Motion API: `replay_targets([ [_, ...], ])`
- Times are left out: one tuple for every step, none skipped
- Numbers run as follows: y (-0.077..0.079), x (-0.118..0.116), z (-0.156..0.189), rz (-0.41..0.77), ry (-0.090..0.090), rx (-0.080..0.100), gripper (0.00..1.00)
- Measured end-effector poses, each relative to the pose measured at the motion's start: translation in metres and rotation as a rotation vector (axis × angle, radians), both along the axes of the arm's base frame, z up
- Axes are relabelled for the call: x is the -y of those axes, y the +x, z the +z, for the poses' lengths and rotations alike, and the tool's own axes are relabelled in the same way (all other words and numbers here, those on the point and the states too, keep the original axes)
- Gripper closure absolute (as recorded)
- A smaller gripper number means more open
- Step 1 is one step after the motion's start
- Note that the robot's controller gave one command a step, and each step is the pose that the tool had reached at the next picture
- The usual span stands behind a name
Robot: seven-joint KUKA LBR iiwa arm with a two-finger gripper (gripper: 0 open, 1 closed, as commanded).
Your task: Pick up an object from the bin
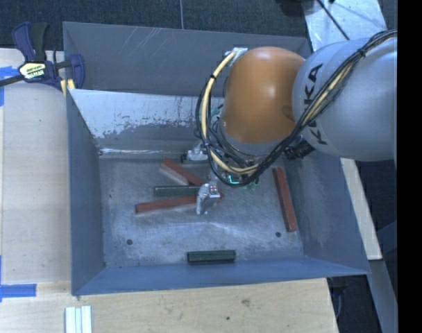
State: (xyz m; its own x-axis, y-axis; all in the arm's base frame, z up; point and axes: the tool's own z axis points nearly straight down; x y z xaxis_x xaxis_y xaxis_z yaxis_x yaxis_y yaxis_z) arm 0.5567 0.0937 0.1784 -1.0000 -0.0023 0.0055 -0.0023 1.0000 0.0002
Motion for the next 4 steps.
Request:
replay_targets([
  [0.002,0.0,0.004,-0.002,0.001,0.008,0.0],
  [0.032,0.001,-0.041,0.086,0.0,0.014,0.0],
  [0.054,-0.008,-0.1,0.223,-0.001,0.026,0.0],
  [0.045,-0.008,-0.098,0.226,0.0,0.007,0.0],
])
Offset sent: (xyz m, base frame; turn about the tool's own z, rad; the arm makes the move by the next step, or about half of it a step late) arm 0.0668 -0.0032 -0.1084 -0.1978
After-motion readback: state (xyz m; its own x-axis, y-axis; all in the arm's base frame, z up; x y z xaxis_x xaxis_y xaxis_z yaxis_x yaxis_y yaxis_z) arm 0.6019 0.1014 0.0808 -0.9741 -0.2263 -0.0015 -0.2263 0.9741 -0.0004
